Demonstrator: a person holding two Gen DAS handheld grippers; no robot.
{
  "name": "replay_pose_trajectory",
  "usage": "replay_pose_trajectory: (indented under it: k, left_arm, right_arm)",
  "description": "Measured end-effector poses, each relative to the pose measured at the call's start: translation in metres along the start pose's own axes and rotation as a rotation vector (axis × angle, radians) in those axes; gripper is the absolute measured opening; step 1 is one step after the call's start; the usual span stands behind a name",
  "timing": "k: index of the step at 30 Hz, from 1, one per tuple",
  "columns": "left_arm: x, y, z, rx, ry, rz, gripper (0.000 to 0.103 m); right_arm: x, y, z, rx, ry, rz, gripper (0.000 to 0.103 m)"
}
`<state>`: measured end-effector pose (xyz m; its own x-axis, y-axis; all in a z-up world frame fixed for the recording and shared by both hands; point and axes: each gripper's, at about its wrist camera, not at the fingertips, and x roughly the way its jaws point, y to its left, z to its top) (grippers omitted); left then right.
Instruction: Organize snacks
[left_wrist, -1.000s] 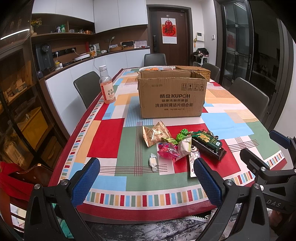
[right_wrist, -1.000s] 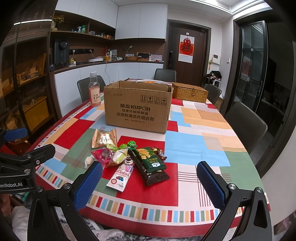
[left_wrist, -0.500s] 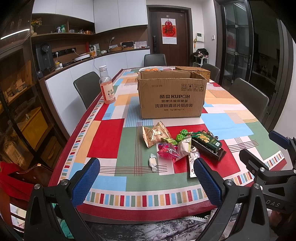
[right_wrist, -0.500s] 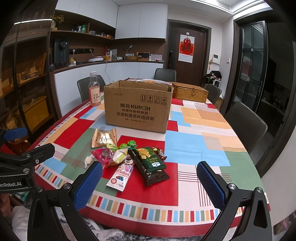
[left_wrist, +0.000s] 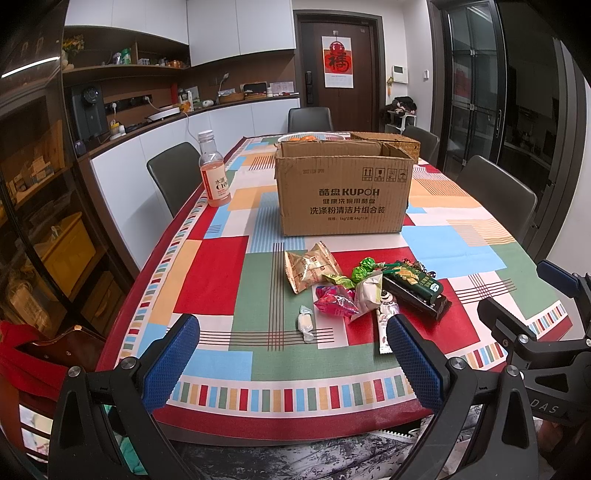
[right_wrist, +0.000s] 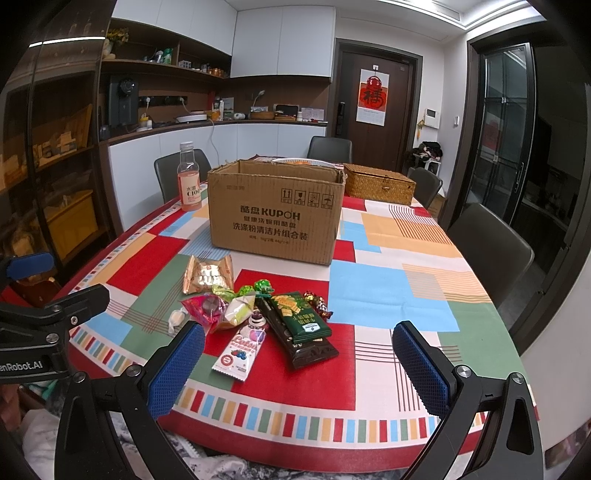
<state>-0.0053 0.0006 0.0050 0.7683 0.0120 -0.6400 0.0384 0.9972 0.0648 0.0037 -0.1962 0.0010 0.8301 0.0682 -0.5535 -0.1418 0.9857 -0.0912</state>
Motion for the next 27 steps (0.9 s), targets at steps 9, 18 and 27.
replay_pose_trajectory:
  k: [9,18,27]
  left_arm:
    - [-0.001,0.000,0.000,0.002,-0.009,0.004,0.103]
    - [0.005,-0.001,0.007,0.004,-0.020,0.021,0.103]
    - [0.033,-0.008,0.016,0.033,0.038,0.010,0.102]
  right_arm:
    - [0.001,0.002,0.001,-0.002,0.000,0.000,0.103]
    - [0.012,0.002,0.001,-0.013,0.001,-0.002,0.103]
    - [0.041,-0.003,0.004,-0.004,0.063,0.052,0.103]
